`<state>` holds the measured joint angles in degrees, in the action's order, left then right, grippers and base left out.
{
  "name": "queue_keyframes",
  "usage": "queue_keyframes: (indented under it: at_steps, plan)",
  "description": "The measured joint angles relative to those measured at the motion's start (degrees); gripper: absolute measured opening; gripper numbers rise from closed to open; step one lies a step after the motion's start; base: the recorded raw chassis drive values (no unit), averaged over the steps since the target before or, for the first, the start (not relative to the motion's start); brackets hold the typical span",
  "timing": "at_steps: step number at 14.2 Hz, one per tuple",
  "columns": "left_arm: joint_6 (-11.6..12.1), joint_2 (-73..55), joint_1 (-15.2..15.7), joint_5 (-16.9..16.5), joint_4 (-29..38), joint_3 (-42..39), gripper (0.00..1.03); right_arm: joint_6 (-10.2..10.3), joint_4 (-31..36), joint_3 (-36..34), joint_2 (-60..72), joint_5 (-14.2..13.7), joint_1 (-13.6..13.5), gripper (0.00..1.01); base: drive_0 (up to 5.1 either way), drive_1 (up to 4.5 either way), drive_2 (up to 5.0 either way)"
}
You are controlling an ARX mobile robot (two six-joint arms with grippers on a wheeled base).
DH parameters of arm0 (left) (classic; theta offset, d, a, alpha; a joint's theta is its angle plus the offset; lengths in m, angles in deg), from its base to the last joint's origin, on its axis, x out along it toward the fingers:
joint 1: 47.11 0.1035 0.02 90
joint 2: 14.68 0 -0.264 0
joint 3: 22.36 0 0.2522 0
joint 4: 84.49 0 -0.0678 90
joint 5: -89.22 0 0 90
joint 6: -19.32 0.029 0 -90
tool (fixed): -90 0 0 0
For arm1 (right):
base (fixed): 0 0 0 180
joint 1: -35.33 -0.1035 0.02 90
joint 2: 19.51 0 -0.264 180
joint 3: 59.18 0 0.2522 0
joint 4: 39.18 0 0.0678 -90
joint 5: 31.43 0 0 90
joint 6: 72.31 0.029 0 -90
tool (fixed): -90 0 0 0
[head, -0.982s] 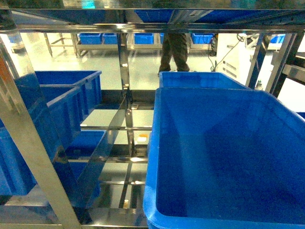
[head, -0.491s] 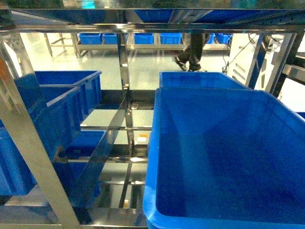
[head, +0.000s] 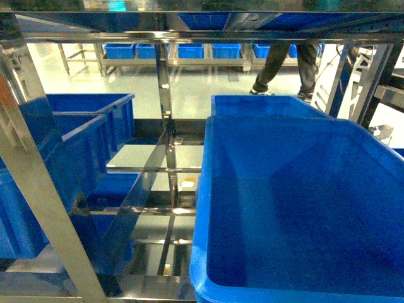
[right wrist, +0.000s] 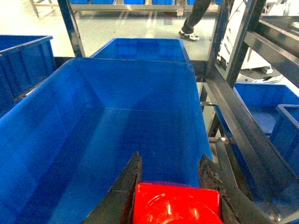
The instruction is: Pick red block from blue box to shelf
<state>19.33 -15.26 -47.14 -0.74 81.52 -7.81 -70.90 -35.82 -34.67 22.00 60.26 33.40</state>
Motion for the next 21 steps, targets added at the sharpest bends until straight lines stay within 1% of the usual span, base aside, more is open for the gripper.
queue_keyframes:
  at_steps: [12,13,14,15,16,17,18,21]
  plan:
    - [0.0,0.0,0.0,0.0,0.0,0.0,0.98,0.0,0.0,0.0,0.0,0.0,0.0,0.29,0.0,0.00,0.0]
    - [0.0,0.0,0.0,0.0,0.0,0.0,0.98,2.6,2.5,2.8,6.8,6.4,-2.3,0.29,0.0,0.00,0.0]
    - [0.0,0.0,0.0,0.0,0.0,0.0,0.98,4.9,4.1,6.0,11.5,9.2,-2.4,0.29,0.0,0.00,0.0]
    - [0.0,0.0,0.0,0.0,0.0,0.0,0.98,6.5,5.0,8.1,14.2,10.5,-2.7,0.29,0.0,0.00,0.0]
    - [0.0,0.0,0.0,0.0,0.0,0.0,0.98,7.7,4.7,8.6,15.5,11.5,-3.8,0.29,0.0,0.00,0.0]
    - [0.0,0.0,0.0,0.0,0.0,0.0,0.98,8.3,4.3,8.7,16.4,12.1,-4.6,0.29,0.0,0.00,0.0]
    - [0.0,0.0,0.0,0.0,0.0,0.0,0.98,8.9,3.8,8.9,17.4,12.8,-5.3,0.29,0.0,0.00,0.0]
    - [0.0,0.0,0.0,0.0,0.0,0.0,0.98,9.1,3.5,9.0,18.0,12.7,-6.5,0.29,0.0,0.00,0.0]
